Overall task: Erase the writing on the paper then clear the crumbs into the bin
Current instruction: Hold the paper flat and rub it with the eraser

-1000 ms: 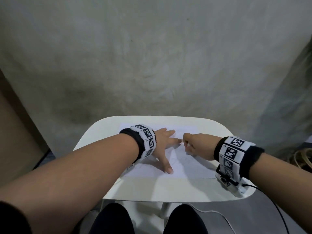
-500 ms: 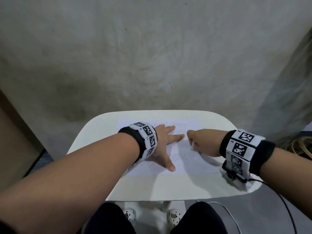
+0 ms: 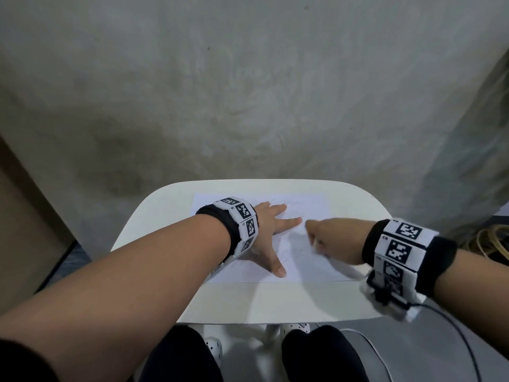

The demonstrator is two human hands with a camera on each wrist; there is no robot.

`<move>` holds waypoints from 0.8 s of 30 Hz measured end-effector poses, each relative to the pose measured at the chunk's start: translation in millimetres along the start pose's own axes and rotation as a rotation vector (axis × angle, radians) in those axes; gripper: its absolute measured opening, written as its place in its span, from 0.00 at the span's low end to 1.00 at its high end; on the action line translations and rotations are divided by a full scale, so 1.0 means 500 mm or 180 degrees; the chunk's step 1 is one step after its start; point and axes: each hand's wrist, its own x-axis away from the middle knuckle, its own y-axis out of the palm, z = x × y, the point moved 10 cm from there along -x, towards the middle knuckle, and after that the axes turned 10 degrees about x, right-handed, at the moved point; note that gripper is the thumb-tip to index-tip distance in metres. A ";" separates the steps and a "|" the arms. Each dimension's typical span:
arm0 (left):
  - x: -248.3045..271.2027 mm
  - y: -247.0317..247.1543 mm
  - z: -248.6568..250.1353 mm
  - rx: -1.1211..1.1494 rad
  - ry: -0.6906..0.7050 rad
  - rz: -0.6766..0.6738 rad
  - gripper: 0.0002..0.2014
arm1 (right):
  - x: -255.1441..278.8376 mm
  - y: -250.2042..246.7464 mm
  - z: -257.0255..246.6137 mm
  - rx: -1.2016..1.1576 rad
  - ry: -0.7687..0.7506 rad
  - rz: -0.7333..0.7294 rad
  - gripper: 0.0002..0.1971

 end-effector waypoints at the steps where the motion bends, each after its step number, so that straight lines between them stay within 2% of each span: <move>1: -0.001 0.001 -0.001 -0.0001 -0.0009 -0.0034 0.61 | 0.000 -0.001 0.017 0.0049 0.0137 0.0013 0.17; 4: -0.003 0.000 -0.003 0.0026 -0.0004 -0.0014 0.61 | 0.004 0.011 -0.022 0.0324 -0.0120 0.0071 0.24; 6: -0.002 0.000 0.000 0.0043 -0.0002 -0.0024 0.61 | 0.008 0.011 -0.019 0.0241 -0.0176 0.0022 0.17; 8: 0.001 0.000 0.000 0.0039 -0.0021 -0.0064 0.61 | 0.013 0.000 0.022 0.0088 0.0136 -0.0015 0.09; 9: 0.002 0.000 0.000 0.0043 -0.0024 -0.0067 0.61 | 0.016 -0.006 0.024 0.0087 0.0191 0.0073 0.09; 12: 0.000 0.001 0.001 0.0072 -0.0009 -0.0040 0.61 | 0.016 0.013 -0.033 0.0150 -0.0177 0.0079 0.17; 13: -0.001 0.001 0.001 0.0079 -0.0015 -0.0036 0.61 | 0.014 0.016 -0.028 0.0067 -0.0171 -0.0020 0.17; 16: -0.001 0.000 -0.001 0.0044 -0.0028 -0.0041 0.61 | 0.014 -0.002 0.031 0.0045 0.0304 -0.0100 0.17; 18: -0.003 -0.001 -0.001 0.0046 -0.0018 -0.0018 0.60 | 0.012 -0.002 0.005 0.0238 0.0213 -0.0010 0.25; 19: -0.003 -0.002 -0.001 0.0050 -0.0021 0.0005 0.60 | 0.012 0.005 -0.025 0.0253 0.0030 -0.0046 0.25; 21: -0.006 -0.003 -0.002 0.0048 -0.0033 0.0054 0.60 | 0.015 -0.006 -0.047 -0.0085 -0.0129 -0.0027 0.15; 24: -0.016 -0.007 -0.001 0.0082 -0.0082 0.0043 0.59 | 0.005 -0.060 0.032 -0.0603 0.0297 0.0210 0.04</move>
